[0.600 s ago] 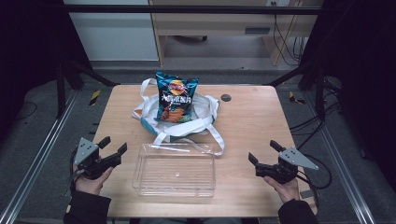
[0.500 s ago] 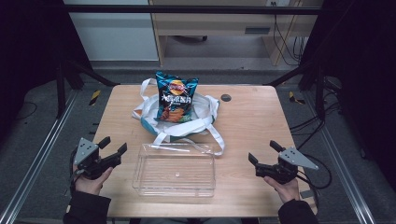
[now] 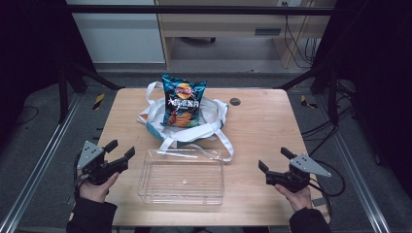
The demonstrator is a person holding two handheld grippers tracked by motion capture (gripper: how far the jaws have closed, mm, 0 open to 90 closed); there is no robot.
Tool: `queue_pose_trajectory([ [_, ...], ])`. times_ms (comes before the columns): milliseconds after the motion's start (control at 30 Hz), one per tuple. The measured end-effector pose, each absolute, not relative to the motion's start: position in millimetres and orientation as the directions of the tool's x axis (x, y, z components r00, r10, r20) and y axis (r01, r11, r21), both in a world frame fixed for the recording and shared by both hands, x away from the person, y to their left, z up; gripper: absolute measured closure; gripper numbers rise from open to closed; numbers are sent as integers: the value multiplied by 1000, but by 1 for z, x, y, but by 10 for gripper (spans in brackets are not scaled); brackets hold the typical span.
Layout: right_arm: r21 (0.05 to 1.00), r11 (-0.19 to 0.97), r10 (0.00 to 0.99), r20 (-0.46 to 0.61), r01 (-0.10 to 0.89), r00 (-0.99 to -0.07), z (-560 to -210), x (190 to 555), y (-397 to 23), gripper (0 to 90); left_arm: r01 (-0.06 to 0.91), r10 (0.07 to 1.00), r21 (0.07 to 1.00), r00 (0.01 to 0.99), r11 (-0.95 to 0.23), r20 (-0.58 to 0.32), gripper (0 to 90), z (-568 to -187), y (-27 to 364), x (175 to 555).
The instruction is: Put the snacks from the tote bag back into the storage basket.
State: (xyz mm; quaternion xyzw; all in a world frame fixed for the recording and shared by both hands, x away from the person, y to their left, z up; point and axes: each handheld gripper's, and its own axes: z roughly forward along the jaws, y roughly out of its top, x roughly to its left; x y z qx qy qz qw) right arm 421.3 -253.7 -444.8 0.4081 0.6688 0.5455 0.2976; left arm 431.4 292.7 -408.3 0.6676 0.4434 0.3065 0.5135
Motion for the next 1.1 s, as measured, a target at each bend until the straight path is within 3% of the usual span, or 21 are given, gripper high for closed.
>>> queue_pose_trajectory([
  [400, 970, 80, 871, 44, 229, -489, -446, 422, -253, 42, 253, 916, 965, 398, -61, -47, 282, -390, 298, 445],
  [1100, 970, 82, 870, 43, 230, -491, -446, 424, -253, 42, 260, 897, 961, 440, -93, -32, 275, -376, 270, 473],
])
